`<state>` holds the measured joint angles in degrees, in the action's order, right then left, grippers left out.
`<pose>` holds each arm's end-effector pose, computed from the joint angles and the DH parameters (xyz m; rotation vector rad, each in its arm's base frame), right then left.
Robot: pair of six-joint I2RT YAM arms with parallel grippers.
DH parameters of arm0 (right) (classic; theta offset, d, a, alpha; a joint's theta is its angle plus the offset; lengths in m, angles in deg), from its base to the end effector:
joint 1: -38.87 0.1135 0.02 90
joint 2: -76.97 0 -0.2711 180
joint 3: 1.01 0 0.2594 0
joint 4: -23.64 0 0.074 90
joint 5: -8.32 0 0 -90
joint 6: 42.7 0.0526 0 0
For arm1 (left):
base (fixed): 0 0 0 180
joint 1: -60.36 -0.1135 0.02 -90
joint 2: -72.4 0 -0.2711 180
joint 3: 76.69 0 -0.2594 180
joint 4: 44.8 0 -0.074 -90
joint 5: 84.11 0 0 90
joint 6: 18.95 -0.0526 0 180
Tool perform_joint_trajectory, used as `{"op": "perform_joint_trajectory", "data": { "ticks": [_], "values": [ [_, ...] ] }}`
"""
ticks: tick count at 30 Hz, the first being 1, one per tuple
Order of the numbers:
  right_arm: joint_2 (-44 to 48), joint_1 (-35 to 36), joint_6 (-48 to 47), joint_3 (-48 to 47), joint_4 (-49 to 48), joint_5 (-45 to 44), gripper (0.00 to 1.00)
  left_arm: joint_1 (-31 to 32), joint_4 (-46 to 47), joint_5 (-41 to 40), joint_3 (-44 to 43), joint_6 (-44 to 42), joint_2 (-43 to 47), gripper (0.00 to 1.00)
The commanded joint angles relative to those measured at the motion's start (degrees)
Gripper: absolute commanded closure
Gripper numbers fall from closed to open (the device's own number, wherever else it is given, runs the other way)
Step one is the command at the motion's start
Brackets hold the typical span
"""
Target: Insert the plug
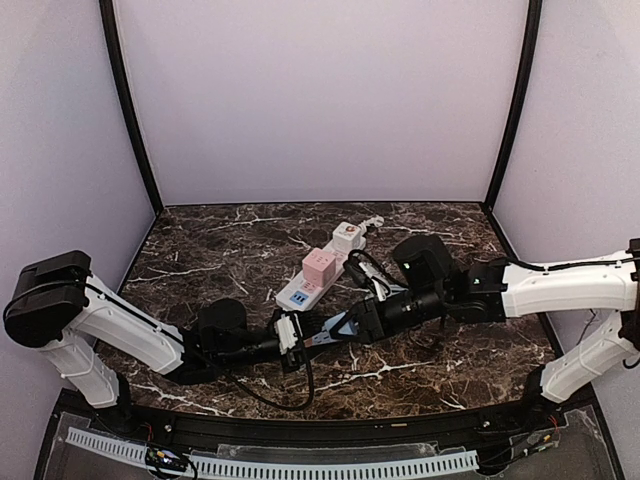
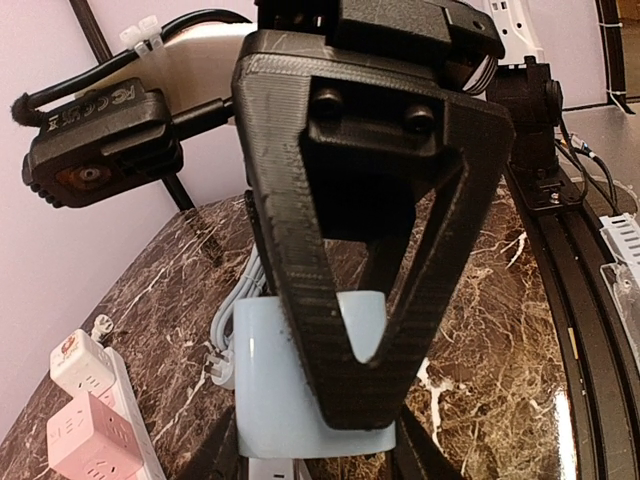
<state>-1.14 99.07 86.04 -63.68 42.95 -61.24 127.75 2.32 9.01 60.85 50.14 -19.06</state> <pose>0.1408 0.2829 0.2394 -0.6883 2.3814 1.2708 0.1217 -0.2998 0.1846 1.1765 1.1497 -0.6691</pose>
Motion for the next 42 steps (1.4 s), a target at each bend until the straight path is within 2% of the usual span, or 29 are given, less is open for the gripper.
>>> {"op": "perform_joint_trajectory", "data": {
  "ticks": [1,10,17,19,21,24,29,36,42],
  "values": [
    [-0.38,-0.18,0.44,-2.11,-2.17,-0.87,0.58,0.20,0.46,1.04,-0.27,-0.84,-0.46,0.80],
    [-0.85,-0.20,0.69,-2.46,-1.65,-1.28,0.60,0.22,0.29,1.19,-0.11,-1.26,-0.34,0.80],
    [-2.11,-0.18,0.74,-2.64,-1.16,-0.25,0.85,0.24,0.07,0.35,-0.27,-1.66,-0.54,0.79],
    [-2.37,-0.18,0.47,-2.73,-0.81,-0.25,0.94,0.20,0.11,-0.05,-0.15,-1.69,-0.50,0.75],
    [-2.40,-0.20,0.01,-2.78,-0.39,-0.43,1.00,0.19,0.61,-0.31,0.19,-1.70,-0.43,0.65],
    [-2.27,-0.24,-1.07,-3.02,0.38,-1.02,1.00,0.19,1.36,-0.94,0.80,-1.41,-0.34,0.34],
    [-1.51,-0.19,-4.26,-3.97,2.38,-3.45,1.00,0.19,2.19,-1.48,1.56,-0.33,0.11,0.03],
    [1.51,-0.18,-12.66,-6.10,7.18,-8.89,1.00,0.20,1.42,-2.33,3.26,1.21,2.44,0.01],
    [5.19,-0.20,-20.56,-8.46,9.91,-13.61,1.00,0.19,-2.28,-7.16,3.90,1.99,5.67,0.01]
  ]
}}
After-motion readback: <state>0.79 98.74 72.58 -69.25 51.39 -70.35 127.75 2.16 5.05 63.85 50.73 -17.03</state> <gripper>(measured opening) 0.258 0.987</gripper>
